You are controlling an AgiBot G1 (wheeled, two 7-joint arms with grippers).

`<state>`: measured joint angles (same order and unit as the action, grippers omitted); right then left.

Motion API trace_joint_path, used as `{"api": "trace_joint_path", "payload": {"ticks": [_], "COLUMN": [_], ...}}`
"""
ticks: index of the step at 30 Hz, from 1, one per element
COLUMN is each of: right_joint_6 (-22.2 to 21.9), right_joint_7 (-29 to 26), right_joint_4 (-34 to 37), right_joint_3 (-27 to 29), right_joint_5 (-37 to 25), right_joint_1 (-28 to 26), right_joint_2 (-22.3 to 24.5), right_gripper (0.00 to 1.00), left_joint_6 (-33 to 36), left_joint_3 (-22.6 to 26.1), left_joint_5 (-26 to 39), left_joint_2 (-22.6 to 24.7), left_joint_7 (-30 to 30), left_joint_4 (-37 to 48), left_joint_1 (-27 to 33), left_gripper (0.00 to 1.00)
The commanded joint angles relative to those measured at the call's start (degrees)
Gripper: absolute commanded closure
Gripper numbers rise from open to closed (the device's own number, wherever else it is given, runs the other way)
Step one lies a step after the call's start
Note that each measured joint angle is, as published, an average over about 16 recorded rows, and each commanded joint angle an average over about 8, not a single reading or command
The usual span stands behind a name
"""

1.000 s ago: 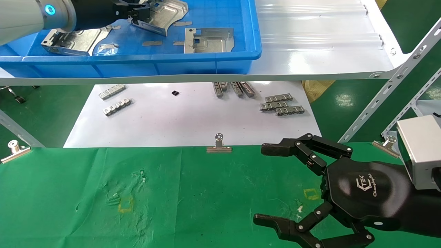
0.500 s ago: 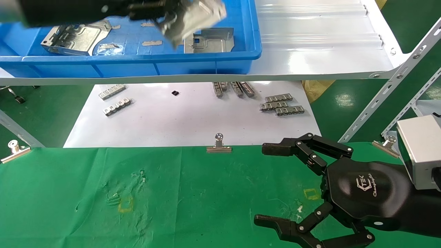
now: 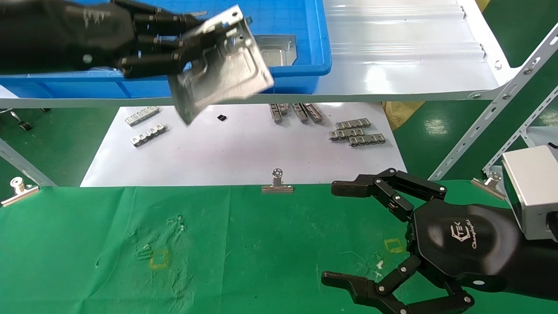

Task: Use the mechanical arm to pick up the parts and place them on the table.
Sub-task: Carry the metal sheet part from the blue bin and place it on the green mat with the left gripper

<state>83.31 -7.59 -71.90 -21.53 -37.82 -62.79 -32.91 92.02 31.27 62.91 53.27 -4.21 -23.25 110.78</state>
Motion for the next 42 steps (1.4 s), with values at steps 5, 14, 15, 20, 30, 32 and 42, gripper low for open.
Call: {"api": "trace_joint_path", "payload": {"ticks": [5, 14, 15, 20, 30, 32, 42], "right_joint_6": [0.0, 0.0, 0.0, 0.0, 0.0, 0.0, 0.0], "right_joint_7": [0.0, 0.0, 0.0, 0.0, 0.0, 0.0, 0.0], "right_joint_4": [0.0, 0.0, 0.0, 0.0, 0.0, 0.0, 0.0], "right_joint_3": [0.0, 0.0, 0.0, 0.0, 0.0, 0.0, 0.0], "right_joint_5": [0.0, 0.0, 0.0, 0.0, 0.0, 0.0, 0.0], "right_joint_1": [0.0, 0.0, 0.0, 0.0, 0.0, 0.0, 0.0], "right_joint_2": [0.0, 0.0, 0.0, 0.0, 0.0, 0.0, 0.0], "right_gripper": [0.0, 0.0, 0.0, 0.0, 0.0, 0.0, 0.0], "left_joint_6": [0.0, -0.8, -0.9, -1.2, -2.8, -2.9, -3.8], "left_joint_3": [4.6, 13.3, 14.1, 18.5, 23.7, 23.8, 24.7], "left_joint_5": [-8.7, -13.2, -12.9, -9.7, -3.2, -3.1, -1.3], "left_joint_2": [-7.0, -15.9, -16.4, -16.9, -11.5, -10.6, -7.1], "left_joint_7": [1.7, -6.0, -7.4, -14.3, -29.1, -31.3, -38.2], "left_joint_4": [-13.8, -21.8, -21.5, -18.1, -3.6, -0.9, 7.6], "left_joint_1": [-7.6, -15.2, -15.8, -18.3, -19.3, -19.2, -16.8], "left_gripper": [1.0, 1.0, 1.0, 1.0, 1.0, 1.0, 0.6]}}
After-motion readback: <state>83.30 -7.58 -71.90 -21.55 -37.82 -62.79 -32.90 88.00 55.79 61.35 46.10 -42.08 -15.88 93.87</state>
